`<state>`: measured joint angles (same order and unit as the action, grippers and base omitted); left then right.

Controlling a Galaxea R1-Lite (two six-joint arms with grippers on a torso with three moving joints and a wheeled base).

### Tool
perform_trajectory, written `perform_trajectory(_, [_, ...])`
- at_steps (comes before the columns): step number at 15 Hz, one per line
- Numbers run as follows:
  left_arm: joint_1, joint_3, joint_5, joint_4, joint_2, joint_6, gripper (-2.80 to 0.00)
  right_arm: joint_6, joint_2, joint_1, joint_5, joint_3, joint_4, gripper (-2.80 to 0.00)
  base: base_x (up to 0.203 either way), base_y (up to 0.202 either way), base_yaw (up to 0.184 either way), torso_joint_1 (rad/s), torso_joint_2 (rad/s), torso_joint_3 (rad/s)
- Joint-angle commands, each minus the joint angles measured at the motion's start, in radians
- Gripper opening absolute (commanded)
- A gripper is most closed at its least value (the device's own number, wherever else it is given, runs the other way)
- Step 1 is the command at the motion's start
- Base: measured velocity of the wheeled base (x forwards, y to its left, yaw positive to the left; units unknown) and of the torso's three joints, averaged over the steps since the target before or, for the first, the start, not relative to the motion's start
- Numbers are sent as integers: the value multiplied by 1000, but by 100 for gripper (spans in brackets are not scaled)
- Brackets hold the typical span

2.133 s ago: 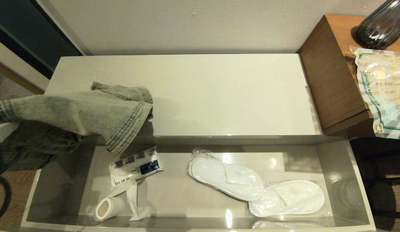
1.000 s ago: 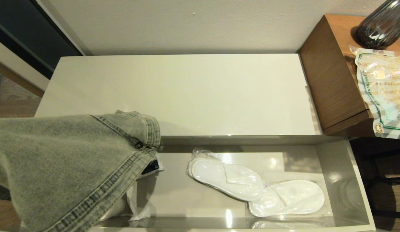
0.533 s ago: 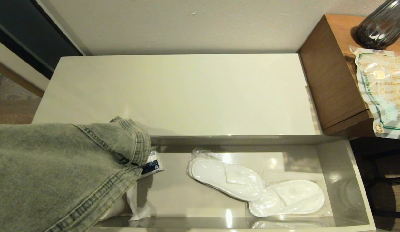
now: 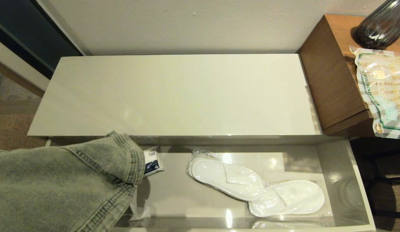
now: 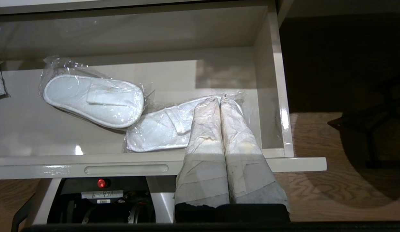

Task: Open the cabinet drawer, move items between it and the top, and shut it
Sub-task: Put the shorts in the drawer

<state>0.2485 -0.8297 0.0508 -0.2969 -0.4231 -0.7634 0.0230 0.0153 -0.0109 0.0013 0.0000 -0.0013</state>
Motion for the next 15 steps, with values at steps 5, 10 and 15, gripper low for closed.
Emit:
perform_trajectory(5, [-128, 148, -83, -57, 54, 7, -280, 0, 2, 0, 0, 2, 0, -280, 0, 0, 0, 0, 0, 0])
perform_trajectory(10, [-191, 249, -95, -19, -61, 112, -280, 0, 2, 0, 0, 2, 0, -280, 0, 0, 0, 0, 0, 0])
perform_trajectory(15, [-196, 197, -89, 150, -410, 271, -280, 0, 2, 0, 0, 2, 0, -280, 0, 0, 0, 0, 0, 0])
